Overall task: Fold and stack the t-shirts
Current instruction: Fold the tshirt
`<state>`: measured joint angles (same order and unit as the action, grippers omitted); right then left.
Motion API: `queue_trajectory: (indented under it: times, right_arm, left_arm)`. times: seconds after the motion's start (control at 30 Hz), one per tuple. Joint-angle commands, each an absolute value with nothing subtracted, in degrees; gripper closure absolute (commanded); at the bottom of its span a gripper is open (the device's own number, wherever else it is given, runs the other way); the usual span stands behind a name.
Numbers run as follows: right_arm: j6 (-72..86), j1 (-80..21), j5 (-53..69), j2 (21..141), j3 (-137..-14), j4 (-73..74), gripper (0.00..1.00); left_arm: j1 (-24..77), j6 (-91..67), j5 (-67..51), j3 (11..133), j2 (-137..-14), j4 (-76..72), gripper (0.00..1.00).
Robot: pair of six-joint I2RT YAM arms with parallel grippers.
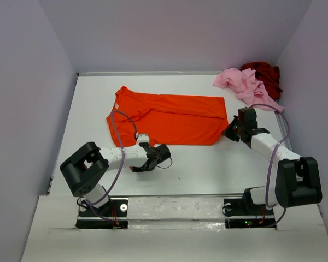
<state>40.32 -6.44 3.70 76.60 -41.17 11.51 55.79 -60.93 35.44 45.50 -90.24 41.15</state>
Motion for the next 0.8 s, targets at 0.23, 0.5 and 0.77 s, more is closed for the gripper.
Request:
queue_trajectory:
  times: [0.23, 0.5, 0.77]
  right_arm:
    - [39.38, -6.68, 4.75, 75.67, -39.99, 8.35, 1.0]
    - [38.5, -7.21, 3.43, 74.1, -40.43, 8.61, 1.0]
    - [37.44, -7.21, 1.85, 72.95, -42.01, 9.75, 1.0]
  left_arm:
    - [57.04, -63.81, 35.86, 43.94, -81.93, 42.98, 1.0]
    - [57.13, -61.71, 41.48, 54.31, -76.2, 52.47, 1.0]
    - [55.28, -55.2, 41.92, 57.48, -77.43, 49.22, 1.0]
